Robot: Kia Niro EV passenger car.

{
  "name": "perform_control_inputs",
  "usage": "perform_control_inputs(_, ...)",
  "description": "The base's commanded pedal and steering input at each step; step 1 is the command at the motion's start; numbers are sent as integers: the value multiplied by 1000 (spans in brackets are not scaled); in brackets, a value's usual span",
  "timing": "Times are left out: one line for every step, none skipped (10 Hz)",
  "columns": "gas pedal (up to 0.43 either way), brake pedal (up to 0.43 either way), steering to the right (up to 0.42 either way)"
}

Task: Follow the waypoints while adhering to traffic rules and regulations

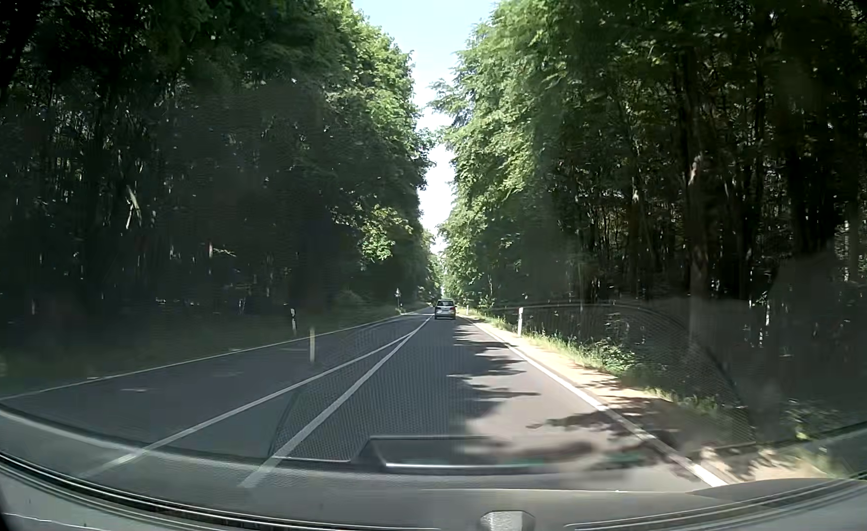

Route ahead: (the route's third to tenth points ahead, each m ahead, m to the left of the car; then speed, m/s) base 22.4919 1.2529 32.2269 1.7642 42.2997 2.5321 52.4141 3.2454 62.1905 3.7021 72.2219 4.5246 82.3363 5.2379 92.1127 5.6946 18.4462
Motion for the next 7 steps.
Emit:
perform_control_inputs(150,30,-10)
perform_control_inputs(150,30,-8)
perform_control_inputs(150,30,-6)
perform_control_inputs(150,30,-5)
perform_control_inputs(150,30,-3)
perform_control_inputs(150,30,-3)
perform_control_inputs(150,30,-2)
